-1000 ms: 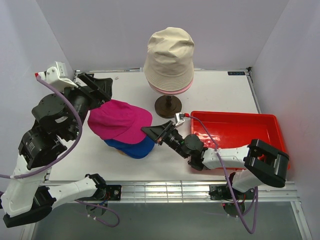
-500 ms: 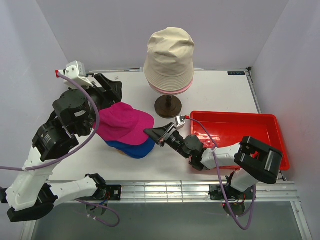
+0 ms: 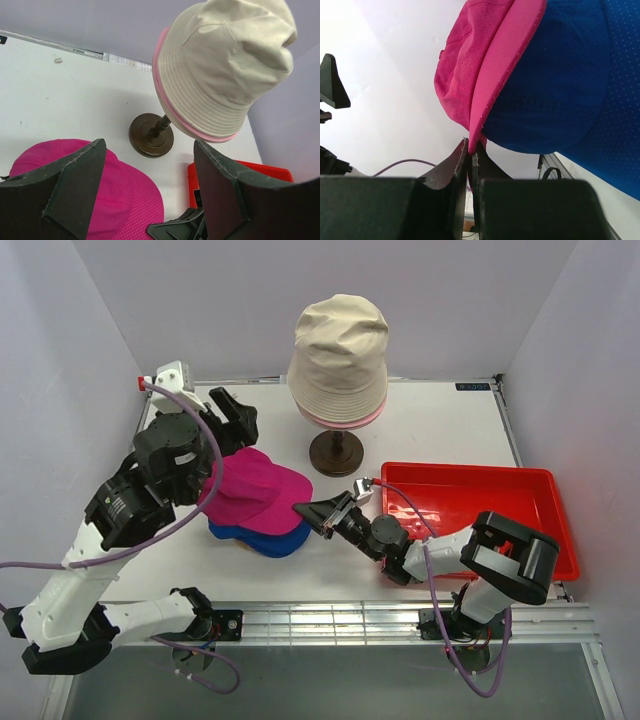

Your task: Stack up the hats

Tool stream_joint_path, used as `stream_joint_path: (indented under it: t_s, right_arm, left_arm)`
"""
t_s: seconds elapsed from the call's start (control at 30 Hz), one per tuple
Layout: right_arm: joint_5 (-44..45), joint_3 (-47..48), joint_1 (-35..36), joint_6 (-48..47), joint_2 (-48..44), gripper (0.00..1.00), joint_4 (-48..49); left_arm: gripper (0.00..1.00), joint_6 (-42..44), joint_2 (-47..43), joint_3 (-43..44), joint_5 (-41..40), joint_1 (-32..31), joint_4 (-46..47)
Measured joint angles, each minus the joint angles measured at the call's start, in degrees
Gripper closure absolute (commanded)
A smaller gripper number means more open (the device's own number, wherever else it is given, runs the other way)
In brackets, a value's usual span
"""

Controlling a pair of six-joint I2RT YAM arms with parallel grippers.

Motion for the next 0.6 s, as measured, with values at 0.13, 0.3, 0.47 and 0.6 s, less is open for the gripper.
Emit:
stream_joint_path:
  t_s: [0.13,0.3,0.47,0.6]
  right_arm:
    - [0.2,-1.6,0.0,1.1,0.3,0.92,0.6]
    - [0.1,-1.9,0.0,1.5,1.9,0.92,1.8]
    - [-0.4,-3.1,-0.1,1.5,3.8,0.92,2.6]
    - [-0.8,-4.5,-0.1,1.5,5.8,0.92,3.0]
  left_arm:
    - [0.19,0.0,1.3,-1.8,0.5,0.0,0.2]
    - [0.18,-0.1,2.4,-4.0,1.1,0.0,0.0]
    - [0.18,-0.7,2.8,-6.3,1.2,0.0,-0.1]
    - [0.18,-1.4,3.6,-7.3,1.2,0.2,-0.5]
